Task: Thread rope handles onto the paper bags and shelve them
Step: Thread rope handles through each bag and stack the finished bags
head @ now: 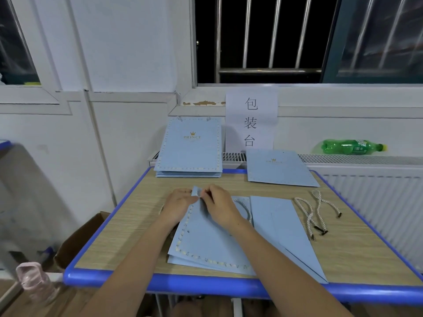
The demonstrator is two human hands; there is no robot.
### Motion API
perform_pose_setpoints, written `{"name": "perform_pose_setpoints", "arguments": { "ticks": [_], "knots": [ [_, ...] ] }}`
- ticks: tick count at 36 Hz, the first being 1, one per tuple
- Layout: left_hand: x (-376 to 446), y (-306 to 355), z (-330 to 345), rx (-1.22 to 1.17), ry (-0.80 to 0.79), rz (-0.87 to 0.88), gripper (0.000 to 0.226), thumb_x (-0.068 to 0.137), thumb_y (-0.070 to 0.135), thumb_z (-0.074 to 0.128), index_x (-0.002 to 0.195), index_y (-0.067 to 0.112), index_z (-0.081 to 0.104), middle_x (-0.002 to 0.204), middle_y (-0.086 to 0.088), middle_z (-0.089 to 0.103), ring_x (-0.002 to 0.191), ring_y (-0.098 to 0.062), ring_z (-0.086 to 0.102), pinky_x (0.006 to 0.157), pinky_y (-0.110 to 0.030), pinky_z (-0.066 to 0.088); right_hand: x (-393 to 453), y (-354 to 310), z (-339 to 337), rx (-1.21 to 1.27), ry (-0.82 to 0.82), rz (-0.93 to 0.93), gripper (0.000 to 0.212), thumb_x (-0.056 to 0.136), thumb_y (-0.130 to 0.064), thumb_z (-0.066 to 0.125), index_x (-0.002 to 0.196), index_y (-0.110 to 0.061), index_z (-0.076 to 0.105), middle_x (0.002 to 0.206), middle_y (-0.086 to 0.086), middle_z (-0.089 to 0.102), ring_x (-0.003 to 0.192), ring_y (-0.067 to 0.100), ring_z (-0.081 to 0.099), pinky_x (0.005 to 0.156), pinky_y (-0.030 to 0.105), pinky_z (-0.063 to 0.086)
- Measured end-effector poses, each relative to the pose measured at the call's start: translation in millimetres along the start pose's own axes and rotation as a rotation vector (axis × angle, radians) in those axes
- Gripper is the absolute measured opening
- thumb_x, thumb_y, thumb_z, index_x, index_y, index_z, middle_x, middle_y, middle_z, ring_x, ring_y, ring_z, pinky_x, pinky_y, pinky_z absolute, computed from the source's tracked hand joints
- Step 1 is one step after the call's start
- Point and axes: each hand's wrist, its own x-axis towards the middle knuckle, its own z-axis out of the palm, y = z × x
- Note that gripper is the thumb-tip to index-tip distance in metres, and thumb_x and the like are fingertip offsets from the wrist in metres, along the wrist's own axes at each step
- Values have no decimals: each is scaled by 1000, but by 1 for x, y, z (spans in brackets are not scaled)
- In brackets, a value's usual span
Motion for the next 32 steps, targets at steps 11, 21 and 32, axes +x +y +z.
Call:
{"name": "perform_pose_setpoints", "arguments": {
  "ticks": [11, 21, 32],
  "knots": [
    [-8, 4, 3, 161, 44, 196, 63, 84, 9, 60, 38, 29, 23, 52, 2, 19, 50, -17, 17, 59, -33, 16, -1, -7, -11, 296, 179, 48, 15, 99, -8, 44, 86, -12, 50, 69, -5, 49, 64, 10, 44, 64, 19, 40],
    [-11, 5, 0, 547, 61, 290, 57, 91, 6, 58, 51, 18, 18, 50, 1, 17, 42, -9, 17, 49, -27, 15, 3, -1, -35, -24, -48, -66, 16, 95, -13, 53, 101, -8, 66, 103, 3, 50, 96, 12, 48, 89, 22, 39],
    [-23, 13, -2, 799, 396, 237, 32, 92, 27, 51, 63, 14, 47, 70, 2, 46, 73, -20, 43, 65, -30, 30, -29, 16, -107, -261, -442, -39, 22, 80, -12, 69, 88, -30, 61, 109, -1, 55, 101, 11, 48, 88, 26, 40]
  ]
}}
